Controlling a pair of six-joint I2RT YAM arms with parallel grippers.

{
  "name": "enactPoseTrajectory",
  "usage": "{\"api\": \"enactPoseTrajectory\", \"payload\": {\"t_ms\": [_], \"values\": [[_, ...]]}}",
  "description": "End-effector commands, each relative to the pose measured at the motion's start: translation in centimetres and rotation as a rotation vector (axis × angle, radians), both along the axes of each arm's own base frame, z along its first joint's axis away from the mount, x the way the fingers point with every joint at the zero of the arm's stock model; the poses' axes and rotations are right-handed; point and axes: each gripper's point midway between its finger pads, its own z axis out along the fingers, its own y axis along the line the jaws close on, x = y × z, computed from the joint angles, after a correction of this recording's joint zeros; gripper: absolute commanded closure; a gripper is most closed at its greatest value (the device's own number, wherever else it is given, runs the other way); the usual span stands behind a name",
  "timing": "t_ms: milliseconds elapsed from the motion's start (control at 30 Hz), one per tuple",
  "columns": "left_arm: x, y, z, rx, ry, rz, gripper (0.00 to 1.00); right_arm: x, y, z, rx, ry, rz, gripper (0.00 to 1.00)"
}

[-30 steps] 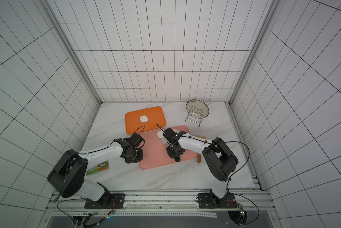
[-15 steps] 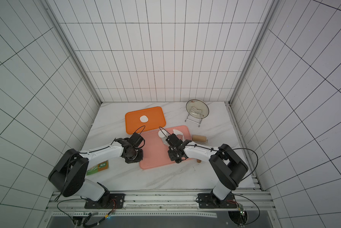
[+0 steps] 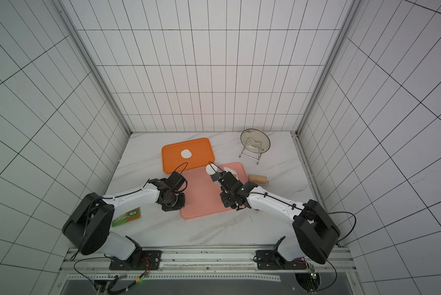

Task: Roll out the dumpling wrappers from the dough
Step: Scoop the dumpling wrapper from the work surface, then place the dumpling wrapper on the plate.

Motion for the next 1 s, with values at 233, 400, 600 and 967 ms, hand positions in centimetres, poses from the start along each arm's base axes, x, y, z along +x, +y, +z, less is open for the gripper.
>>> {"api": "enactPoseTrajectory", "payload": {"t_ms": [233, 400, 600, 967], "values": [[0.7, -0.1, 1.6, -0.014, -0.065, -0.004, 0.71, 0.5, 0.4, 3.2, 0.015, -0.066, 0.013, 1.0], [1.0, 0.5, 2.8, -0.003, -0.095, 0.021, 0.58, 0.9, 1.0, 4.4, 0.025, -0.08, 0.029, 1.0], [1.3, 3.3, 4.4, 0.0, -0.081, 0.136, 0.44, 1.9, 2.1, 6.0, 0.027, -0.108, 0.057, 1.0], [1.9, 7.5, 8.0, -0.057, -0.132, 0.321, 0.11, 6.3, 7.7, 7.3, 0.001, -0.128, 0.127, 1.0]]}}
